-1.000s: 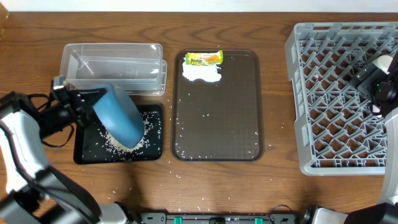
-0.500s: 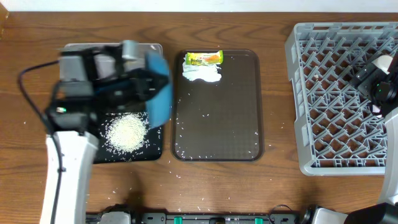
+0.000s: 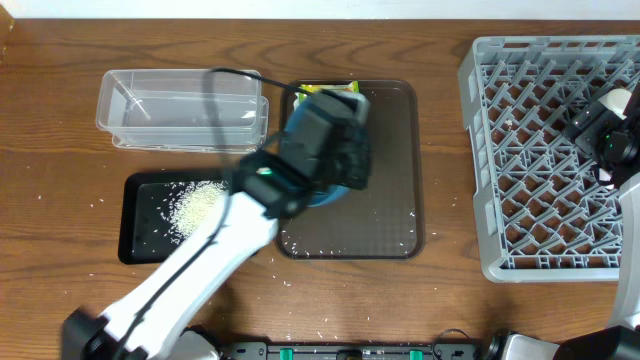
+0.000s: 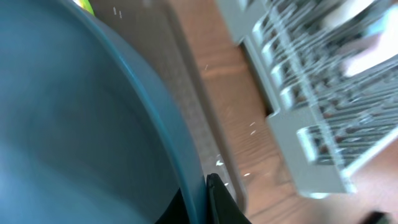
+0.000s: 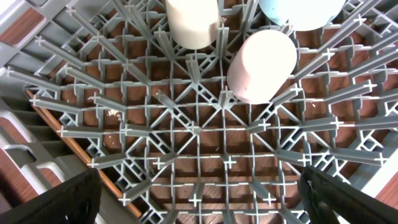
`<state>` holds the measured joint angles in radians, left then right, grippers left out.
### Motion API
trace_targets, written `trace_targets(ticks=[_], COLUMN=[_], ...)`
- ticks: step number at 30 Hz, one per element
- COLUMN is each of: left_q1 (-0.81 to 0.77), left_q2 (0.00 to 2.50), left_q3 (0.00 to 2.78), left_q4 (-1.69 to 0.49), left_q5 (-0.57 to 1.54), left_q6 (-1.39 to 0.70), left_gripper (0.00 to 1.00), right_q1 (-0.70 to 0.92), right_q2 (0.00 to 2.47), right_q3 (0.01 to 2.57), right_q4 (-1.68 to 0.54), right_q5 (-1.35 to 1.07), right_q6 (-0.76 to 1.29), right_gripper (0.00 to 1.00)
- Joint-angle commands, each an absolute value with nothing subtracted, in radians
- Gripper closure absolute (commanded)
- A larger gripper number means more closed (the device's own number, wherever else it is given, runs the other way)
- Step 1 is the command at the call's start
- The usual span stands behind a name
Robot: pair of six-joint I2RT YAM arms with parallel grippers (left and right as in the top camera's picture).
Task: Sort waste into correct bins and load items into the dishwasher rack
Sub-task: 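Return the emptied bowl to the brown tray with the left gripper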
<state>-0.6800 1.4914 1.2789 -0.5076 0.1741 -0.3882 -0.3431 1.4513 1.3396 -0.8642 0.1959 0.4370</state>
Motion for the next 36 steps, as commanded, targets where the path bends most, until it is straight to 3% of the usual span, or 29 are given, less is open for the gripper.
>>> trace_targets(ticks=[1, 22, 27, 31, 36], left_q1=[-0.734, -0.791, -0.792, -0.792, -0.791], left_q2=[1.573, 1.86, 1.868, 1.867, 1.83], left_q3=[1.302, 1.301, 1.3, 1.3, 1.3], left_q4=[-0.484, -0.361, -0.362, -0.364, -0.377], left_q5=[0.066, -0.031, -0.03, -0.026, -0.027], left_q6=[-0.368, -0.368, -0.368, -0.368, -0.368], left_gripper=[0.94, 0.93, 0.87, 0.75, 0.73], right_q1=[-0.347, -0.347, -0.347, -0.347, -0.347], right_q2=[1.454, 1.454, 1.454, 1.454, 1.454], right_q3=[1.34, 1.34, 1.34, 1.34, 1.34], right_q4=[-0.865, -0.865, -0.865, -0.865, -0.865], right_q5=[0.209, 0.209, 0.209, 0.209, 0.209], right_q6=[0.448, 0.448, 0.448, 0.448, 0.448], right_gripper=[0.01, 0.01, 0.01, 0.01, 0.01])
